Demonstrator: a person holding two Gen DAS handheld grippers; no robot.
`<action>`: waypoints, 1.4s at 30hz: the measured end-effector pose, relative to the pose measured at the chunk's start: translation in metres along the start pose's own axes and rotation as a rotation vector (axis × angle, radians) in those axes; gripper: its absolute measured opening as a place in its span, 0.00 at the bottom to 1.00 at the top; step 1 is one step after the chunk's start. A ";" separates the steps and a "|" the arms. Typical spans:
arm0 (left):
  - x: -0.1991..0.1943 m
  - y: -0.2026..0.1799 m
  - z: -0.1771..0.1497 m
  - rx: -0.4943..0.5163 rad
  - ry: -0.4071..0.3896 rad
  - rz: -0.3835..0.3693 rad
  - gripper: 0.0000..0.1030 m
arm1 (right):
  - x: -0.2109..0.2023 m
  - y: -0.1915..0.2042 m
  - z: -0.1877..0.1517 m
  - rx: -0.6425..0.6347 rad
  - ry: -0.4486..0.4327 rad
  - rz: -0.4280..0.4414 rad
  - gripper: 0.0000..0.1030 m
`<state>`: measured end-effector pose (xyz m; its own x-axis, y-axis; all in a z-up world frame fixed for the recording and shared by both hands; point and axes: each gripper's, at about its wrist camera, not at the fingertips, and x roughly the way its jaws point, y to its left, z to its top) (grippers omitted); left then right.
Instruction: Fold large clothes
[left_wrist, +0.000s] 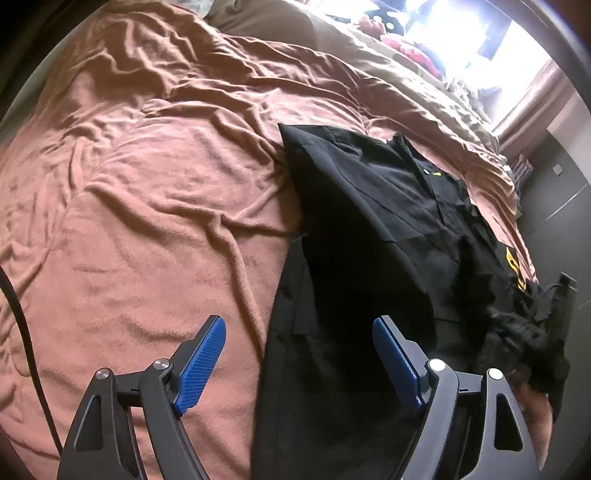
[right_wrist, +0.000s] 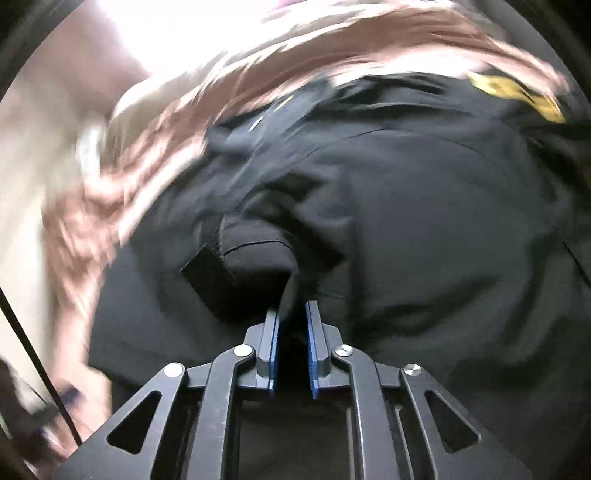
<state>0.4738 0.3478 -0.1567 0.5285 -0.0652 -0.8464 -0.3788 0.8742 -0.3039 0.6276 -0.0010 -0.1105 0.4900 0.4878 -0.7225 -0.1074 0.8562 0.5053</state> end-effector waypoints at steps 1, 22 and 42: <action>0.003 -0.001 0.001 -0.001 0.002 0.000 0.81 | -0.008 -0.015 0.003 0.059 -0.031 0.014 0.09; 0.041 -0.014 0.008 0.042 0.020 0.093 0.75 | -0.010 -0.109 -0.006 0.463 -0.104 0.144 0.46; 0.076 -0.002 0.019 -0.028 0.010 0.086 0.19 | -0.006 -0.167 0.009 0.533 -0.242 0.164 0.01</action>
<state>0.5293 0.3504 -0.2117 0.4854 0.0046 -0.8743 -0.4435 0.8631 -0.2417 0.6501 -0.1489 -0.1864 0.6934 0.4998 -0.5190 0.2190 0.5400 0.8127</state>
